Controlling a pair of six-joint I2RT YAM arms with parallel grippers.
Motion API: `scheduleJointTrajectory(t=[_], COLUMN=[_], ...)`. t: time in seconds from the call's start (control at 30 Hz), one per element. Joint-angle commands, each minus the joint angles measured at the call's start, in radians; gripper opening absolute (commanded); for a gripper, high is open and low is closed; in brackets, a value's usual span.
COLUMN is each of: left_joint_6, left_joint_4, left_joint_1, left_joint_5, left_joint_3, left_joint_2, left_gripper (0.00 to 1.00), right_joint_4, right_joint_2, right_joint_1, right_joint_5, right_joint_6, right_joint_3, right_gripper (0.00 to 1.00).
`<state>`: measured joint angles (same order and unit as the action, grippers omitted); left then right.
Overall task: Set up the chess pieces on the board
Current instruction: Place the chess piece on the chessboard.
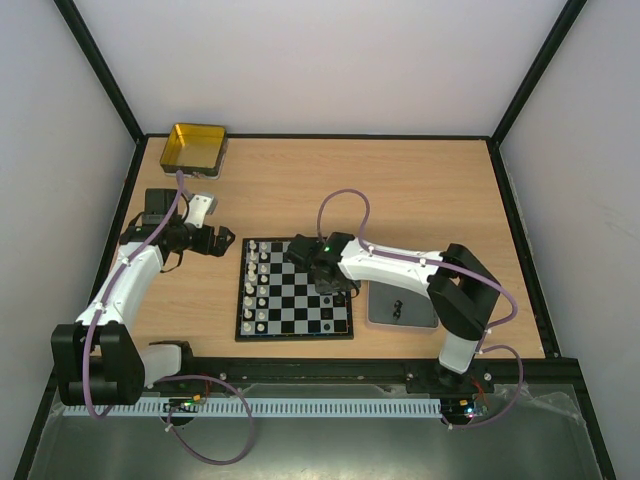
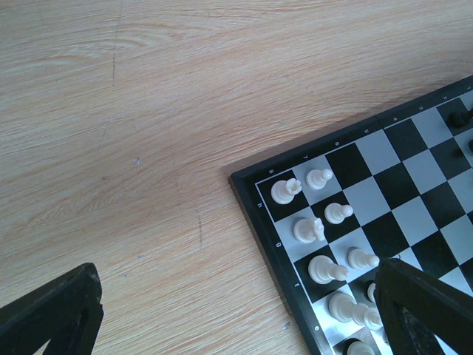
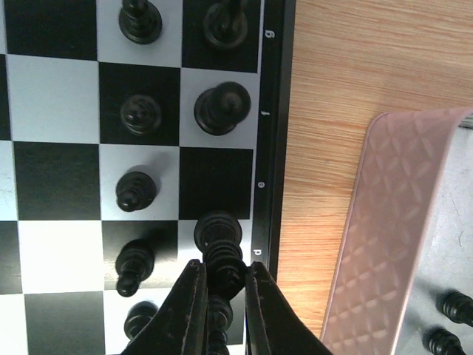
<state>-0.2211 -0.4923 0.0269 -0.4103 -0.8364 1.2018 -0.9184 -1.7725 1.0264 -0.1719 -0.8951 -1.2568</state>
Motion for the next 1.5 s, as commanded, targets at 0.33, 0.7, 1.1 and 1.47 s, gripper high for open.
scheduleJointTrajectory(t=[0.33, 0.7, 1.1, 1.47], left_joint_6=[-0.006, -0.004, -0.004, -0.005], left_joint_4=[-0.011, -0.011, -0.011, -0.011], left_joint_1=[-0.001, -0.001, 0.001, 0.002], left_joint_5=[0.001, 0.003, 0.002, 0.001], left_joint_3=[-0.01, -0.009, -0.011, -0.01], left_joint_2=[-0.012, -0.011, -0.01, -0.011], left_gripper=[0.99, 0.99, 0.99, 0.99], right_joint_4=[-0.019, -0.021, -0.009, 0.007], right_joint_2=[0.025, 0.009, -0.003, -0.021], right_joint_1=[0.007, -0.005, -0.017, -0.016], right_joint_5=[-0.061, -0.085, -0.076, -0.066], right_joint_6=[-0.027, -0.015, -0.004, 0.001], right_joint_3=[0.029, -0.009, -0.018, -0.018], right_gripper=[0.1, 0.1, 0.1, 0.1])
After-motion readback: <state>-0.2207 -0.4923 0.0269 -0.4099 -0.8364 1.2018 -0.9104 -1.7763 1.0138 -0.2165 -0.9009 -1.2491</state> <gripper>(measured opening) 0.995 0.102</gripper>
